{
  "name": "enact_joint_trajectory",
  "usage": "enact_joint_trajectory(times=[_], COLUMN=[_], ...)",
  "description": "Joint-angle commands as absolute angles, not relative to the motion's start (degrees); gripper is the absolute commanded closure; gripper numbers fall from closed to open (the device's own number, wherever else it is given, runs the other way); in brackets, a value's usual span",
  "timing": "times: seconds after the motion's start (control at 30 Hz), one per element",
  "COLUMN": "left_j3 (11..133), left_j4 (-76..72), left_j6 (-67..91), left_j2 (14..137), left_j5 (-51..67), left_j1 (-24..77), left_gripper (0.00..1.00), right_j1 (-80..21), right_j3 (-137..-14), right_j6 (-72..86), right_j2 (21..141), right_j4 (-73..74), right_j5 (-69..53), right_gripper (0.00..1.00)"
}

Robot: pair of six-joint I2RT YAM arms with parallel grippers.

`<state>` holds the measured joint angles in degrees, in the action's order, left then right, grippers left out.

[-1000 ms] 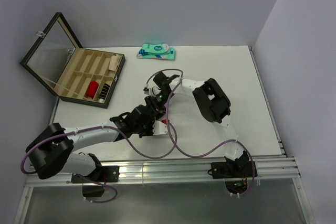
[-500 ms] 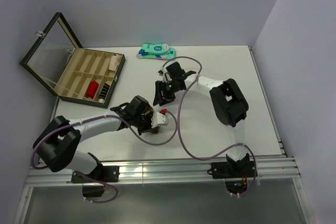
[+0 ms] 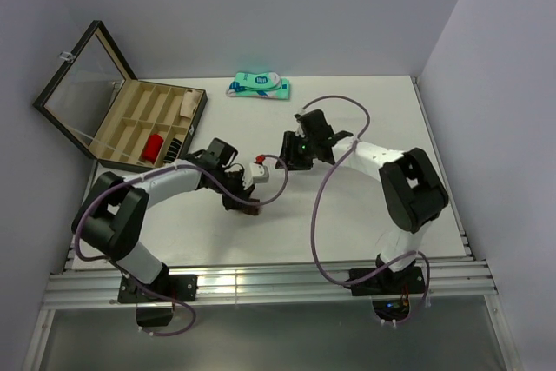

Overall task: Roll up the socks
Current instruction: Roll the sock at the center of the board.

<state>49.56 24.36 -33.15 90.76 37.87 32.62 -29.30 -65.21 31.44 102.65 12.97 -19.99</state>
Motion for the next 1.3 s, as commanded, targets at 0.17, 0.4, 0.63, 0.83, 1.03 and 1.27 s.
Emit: enact_joint_trajectory(times=[0.17, 0.4, 0.63, 0.83, 1.03, 1.27], left_j3=[58.17, 68.19, 74.43, 79.53, 81.29, 82.53], left_j4=[36.99, 54.92, 67.13, 78.21, 78.14, 78.49], left_j6=[-36.47, -48.76, -56.77, -63.19, -59.6, -56.08], left_j2=[99.13, 110.02, 117.94, 124.36, 126.73, 129.37], left_j5=[49.21, 58.62, 61.34, 63.98, 63.64, 62.76], left_j1=[24.35, 18.46, 16.7, 16.17, 15.38, 15.21], left_gripper=[1.0, 1.0, 1.0, 1.0, 1.0, 1.0], right_j1=[-28.92, -30.06, -39.09, -52.99, -61.06, -69.6], right_j3=[-52.93, -44.22, -40.69, -45.17, -49.56, -58.18], right_j6=[32.87, 24.53, 15.22, 8.62, 3.52, -2.89], right_j2=[88.79, 78.51, 71.9, 75.84, 80.06, 90.69], right_j4=[2.03, -5.35, -6.95, -4.13, -3.08, 2.28], right_j5=[-12.13, -12.22, -3.89, 6.94, 12.56, 21.53], right_gripper=[0.47, 0.47, 0.47, 0.45, 0.45, 0.43])
